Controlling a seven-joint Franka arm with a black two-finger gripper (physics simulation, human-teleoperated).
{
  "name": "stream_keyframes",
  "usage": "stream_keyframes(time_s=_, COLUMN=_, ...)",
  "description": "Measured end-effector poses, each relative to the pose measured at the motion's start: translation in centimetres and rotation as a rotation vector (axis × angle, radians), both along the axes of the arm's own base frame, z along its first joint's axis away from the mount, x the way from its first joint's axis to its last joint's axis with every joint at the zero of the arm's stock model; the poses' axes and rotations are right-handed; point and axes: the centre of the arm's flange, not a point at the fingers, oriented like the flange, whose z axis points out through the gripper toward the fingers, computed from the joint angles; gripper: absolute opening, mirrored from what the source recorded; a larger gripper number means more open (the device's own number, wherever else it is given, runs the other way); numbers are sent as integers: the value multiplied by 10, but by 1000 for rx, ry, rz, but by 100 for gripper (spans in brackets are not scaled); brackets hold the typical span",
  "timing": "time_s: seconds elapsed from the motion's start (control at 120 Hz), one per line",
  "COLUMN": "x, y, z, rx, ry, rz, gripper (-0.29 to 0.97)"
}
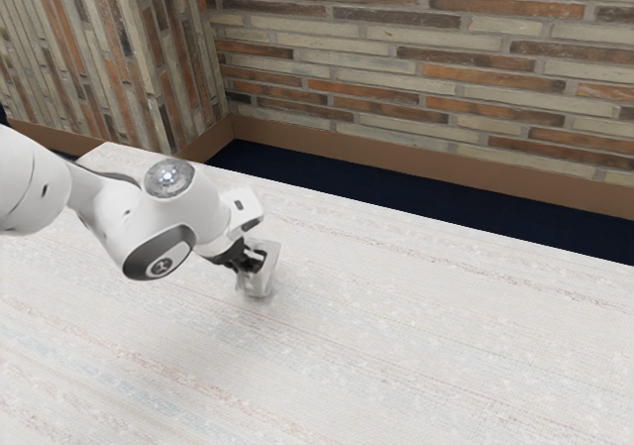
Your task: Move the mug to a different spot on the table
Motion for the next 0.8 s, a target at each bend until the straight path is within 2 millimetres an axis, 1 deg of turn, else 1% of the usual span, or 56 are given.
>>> stream_keyframes(time_s=0.217, x=-17, y=9, z=-18, rx=10, ry=35, rz=-25, gripper=9)
stream_keyframes(time_s=0.45, x=-32, y=6, z=-37, rx=17, ry=72, rz=-60, gripper=13)
stream_keyframes(time_s=0.533, x=-34, y=4, z=-41, rx=20, ry=81, rz=-72, gripper=17)
stream_keyframes(time_s=0.583, x=-34, y=3, z=-41, rx=22, ry=81, rz=-78, gripper=25)
stream_keyframes(time_s=0.683, x=-34, y=2, z=-38, rx=24, ry=76, rz=-87, gripper=40)
stream_keyframes(time_s=0.717, x=-34, y=1, z=-33, rx=25, ry=70, rz=-91, gripper=44)
stream_keyframes(time_s=0.767, x=-34, y=-5, z=-15, rx=26, ry=52, rz=-103, gripper=49)
stream_keyframes(time_s=0.8, x=-35, y=-9, z=8, rx=28, ry=36, rz=-103, gripper=51)
